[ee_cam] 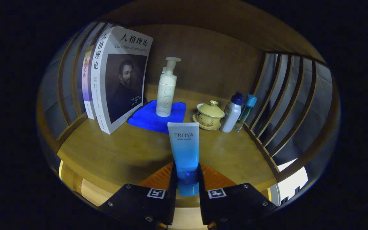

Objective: Pull open the drawer, take out the items inside it, and place them on the countertop above the cabinet.

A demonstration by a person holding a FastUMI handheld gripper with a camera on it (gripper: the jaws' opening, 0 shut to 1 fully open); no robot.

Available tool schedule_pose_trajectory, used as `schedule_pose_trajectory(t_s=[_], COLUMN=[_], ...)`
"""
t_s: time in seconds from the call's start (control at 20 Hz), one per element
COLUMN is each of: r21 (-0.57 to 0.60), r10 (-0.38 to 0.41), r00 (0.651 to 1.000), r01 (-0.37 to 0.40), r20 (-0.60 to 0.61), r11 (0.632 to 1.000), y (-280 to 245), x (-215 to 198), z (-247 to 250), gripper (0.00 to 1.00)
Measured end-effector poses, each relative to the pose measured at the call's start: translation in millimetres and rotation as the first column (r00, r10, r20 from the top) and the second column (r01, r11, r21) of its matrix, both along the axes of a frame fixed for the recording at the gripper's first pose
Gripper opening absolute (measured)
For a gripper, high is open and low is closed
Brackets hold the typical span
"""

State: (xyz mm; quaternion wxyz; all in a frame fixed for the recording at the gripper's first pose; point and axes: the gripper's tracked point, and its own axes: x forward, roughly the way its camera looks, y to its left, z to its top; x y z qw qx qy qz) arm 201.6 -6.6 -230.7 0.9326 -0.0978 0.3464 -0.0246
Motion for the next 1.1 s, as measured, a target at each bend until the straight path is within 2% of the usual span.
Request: schedule_pose_trajectory(t_s=[0.3,0.5,0.65,0.75,0.9,1.1], r21=[0.037,0.048,0.095,0.145,0.174,0.193], r10=[0.01,0.03,0.025,-0.009,-0.056,-0.055], r00=[1.0,0.999,0.991,0.97,0.915,0.853], r01=[-0.01,-0.032,-0.037,-0.027,-0.016,-0.054], r20=[0.012,0.033,0.133,0.243,0.401,0.519], r11=[0.999,0.998,0.995,0.989,0.985,0.98], y=[6.2,9.6,14.4,13.6,10.4,26.3], x=[10.2,12.6,-1.2,-23.0,-75.6,-157.8], z=[-3.0,-0.7,30.7,63.0,116.3,155.8], gripper=[0.39,0.48,0.75,0.95,0.95,0.95])
